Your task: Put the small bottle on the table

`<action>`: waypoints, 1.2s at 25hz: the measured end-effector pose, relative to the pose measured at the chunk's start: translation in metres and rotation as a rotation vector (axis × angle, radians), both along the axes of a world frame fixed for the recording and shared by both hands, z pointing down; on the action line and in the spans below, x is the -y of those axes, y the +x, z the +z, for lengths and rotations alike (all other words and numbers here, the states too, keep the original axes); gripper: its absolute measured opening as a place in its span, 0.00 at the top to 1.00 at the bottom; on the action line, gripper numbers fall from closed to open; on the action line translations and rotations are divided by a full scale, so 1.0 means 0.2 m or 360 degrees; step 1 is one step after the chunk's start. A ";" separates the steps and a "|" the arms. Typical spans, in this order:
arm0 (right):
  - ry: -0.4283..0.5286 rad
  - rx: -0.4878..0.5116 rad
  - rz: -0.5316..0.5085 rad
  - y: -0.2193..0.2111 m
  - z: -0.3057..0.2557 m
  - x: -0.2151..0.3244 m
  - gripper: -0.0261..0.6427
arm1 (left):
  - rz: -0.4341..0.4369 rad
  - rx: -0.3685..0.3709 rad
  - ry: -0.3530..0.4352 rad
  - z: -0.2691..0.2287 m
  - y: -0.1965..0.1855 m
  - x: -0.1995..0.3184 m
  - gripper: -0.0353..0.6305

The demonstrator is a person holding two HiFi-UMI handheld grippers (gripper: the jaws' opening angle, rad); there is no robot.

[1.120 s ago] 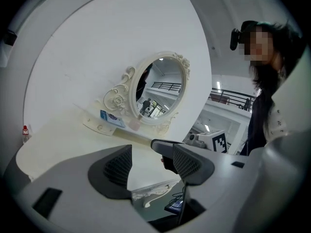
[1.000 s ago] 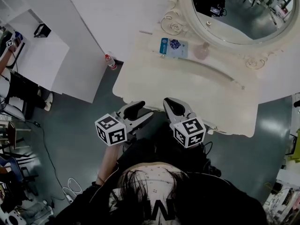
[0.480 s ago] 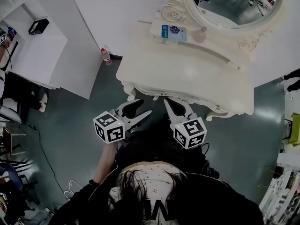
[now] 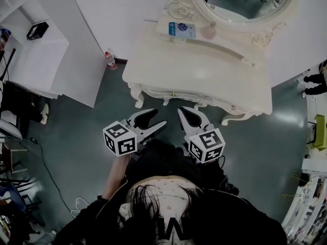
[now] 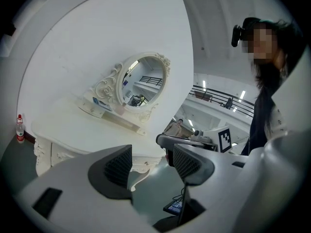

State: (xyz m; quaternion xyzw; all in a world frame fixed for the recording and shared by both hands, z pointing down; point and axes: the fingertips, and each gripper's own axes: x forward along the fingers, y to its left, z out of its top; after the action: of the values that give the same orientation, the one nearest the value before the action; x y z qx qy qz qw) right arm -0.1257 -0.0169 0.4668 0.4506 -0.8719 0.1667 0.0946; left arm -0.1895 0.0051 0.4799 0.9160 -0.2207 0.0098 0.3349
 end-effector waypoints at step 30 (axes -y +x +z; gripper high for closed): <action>0.0009 0.0016 -0.0095 0.44 -0.01 -0.55 0.95 | -0.0044 0.0043 0.0005 -0.02 0.49 -0.55 0.55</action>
State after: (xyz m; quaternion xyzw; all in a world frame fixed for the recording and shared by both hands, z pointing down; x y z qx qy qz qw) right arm -0.0387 0.0934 0.4641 0.4239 -0.8858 0.1636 0.0940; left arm -0.0922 0.1151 0.4756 0.9131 -0.2380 0.0173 0.3305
